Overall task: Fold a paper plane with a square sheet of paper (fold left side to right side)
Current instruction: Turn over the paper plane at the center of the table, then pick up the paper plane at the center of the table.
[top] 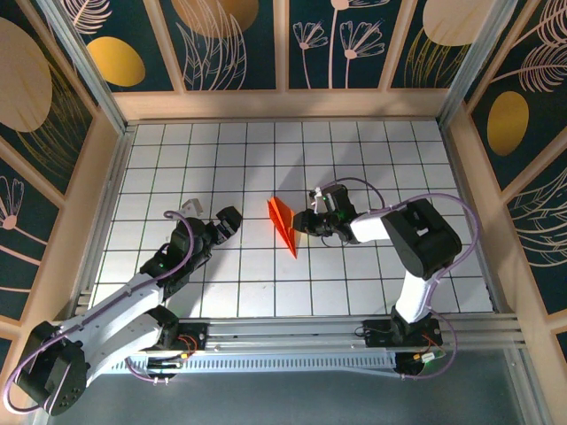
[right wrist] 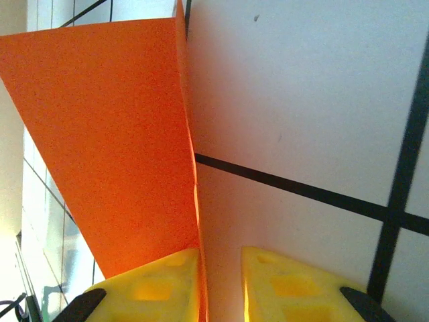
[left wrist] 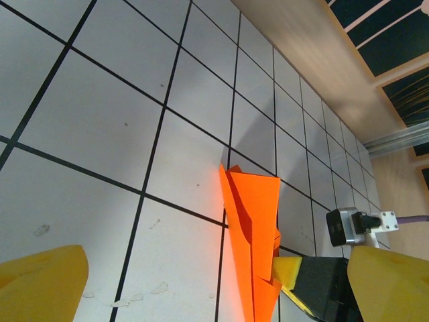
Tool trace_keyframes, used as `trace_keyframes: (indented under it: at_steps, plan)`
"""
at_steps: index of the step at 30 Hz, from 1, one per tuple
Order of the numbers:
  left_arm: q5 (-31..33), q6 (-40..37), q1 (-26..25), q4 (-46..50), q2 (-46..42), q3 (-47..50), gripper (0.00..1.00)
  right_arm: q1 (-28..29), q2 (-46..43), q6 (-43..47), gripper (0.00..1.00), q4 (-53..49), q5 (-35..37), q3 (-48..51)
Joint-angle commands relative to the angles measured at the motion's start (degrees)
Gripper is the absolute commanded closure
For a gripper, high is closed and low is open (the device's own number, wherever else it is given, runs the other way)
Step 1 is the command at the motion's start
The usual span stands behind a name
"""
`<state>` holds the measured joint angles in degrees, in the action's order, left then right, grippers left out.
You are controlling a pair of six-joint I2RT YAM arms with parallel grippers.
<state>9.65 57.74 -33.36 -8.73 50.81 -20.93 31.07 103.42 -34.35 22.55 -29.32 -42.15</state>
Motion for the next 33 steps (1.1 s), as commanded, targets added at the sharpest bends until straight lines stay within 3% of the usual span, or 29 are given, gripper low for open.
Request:
trace_keyframes:
  at_steps: [1,10,22,28,33]
  plan:
    - [1.0,-0.3,0.35,0.31,0.3,-0.54,0.01,-0.3,-2.89,2.41,0.75,-3.39,2.5,-1.35]
    - [1.84,-1.48,0.33,1.5,0.06,-1.59,0.01,-0.22,-9.35,6.8,0.56,-12.78,6.94,-3.59]
    - [4.14,-5.78,0.32,3.0,-1.21,-1.98,0.01,4.47,-13.89,16.68,0.3,-45.69,20.89,-20.44]
    - [4.91,-9.71,0.36,5.7,-2.1,-2.71,0.01,5.56,-14.89,15.64,0.06,-51.19,21.94,-23.06]
    - [6.33,-11.06,0.34,8.43,-3.55,-3.02,0.01,7.14,-14.3,14.96,0.01,-53.39,22.28,-23.74]
